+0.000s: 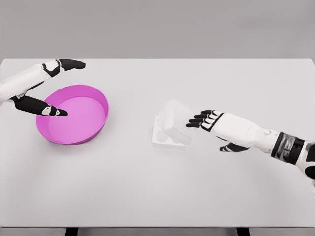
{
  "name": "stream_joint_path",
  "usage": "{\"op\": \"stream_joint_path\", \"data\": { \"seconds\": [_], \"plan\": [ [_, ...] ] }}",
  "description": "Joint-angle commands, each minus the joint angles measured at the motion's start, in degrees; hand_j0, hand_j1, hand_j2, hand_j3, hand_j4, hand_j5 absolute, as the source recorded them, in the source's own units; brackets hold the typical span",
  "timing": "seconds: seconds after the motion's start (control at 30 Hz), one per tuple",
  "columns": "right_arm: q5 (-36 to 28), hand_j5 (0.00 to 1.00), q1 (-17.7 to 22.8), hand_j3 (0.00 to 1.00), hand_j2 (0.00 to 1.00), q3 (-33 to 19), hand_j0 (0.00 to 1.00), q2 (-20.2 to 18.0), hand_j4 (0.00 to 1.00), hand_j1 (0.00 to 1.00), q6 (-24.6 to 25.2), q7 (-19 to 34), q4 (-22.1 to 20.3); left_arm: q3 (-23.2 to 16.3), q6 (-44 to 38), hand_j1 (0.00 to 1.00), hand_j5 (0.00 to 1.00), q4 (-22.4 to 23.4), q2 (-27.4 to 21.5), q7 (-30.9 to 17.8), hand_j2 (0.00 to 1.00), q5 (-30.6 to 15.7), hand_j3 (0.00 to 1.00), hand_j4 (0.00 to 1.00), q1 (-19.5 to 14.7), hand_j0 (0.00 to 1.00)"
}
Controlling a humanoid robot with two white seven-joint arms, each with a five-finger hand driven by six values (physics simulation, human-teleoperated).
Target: Pack egg into the box and close the box lid
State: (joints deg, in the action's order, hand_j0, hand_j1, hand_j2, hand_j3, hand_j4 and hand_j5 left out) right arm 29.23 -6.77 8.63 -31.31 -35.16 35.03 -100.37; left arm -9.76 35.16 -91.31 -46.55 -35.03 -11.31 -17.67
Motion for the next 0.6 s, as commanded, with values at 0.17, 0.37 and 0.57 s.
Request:
{"op": "stream_joint_path", "data": {
  "seconds": [0.17,0.37,0.57],
  "plan": [
    [-1.5,1.0,-0.4,1.0,1.0,-9.1,1.0,3.5,1.0,1.0,0.2,0.0,0.5,0.0,-0.2,1.0,1.0,-0.1,0.0,0.0,1.0,-0.5,1.0,1.0,0.0,1.0],
    [-1.4,1.0,1.7,1.0,1.0,-10.8,1.0,-7.8,1.0,1.0,0.2,0.0,4.4,0.0,-0.2,1.0,1.0,-0.1,0.0,0.0,1.0,-0.6,1.0,1.0,0.3,1.0],
    [-1.5,1.0,1.8,1.0,1.0,-10.9,1.0,-7.8,1.0,1.0,0.2,0.0,4.1,0.0,-0.2,1.0,1.0,-0.1,0.0,0.0,1.0,-0.6,1.0,1.0,0.4,1.0]
  ]
}}
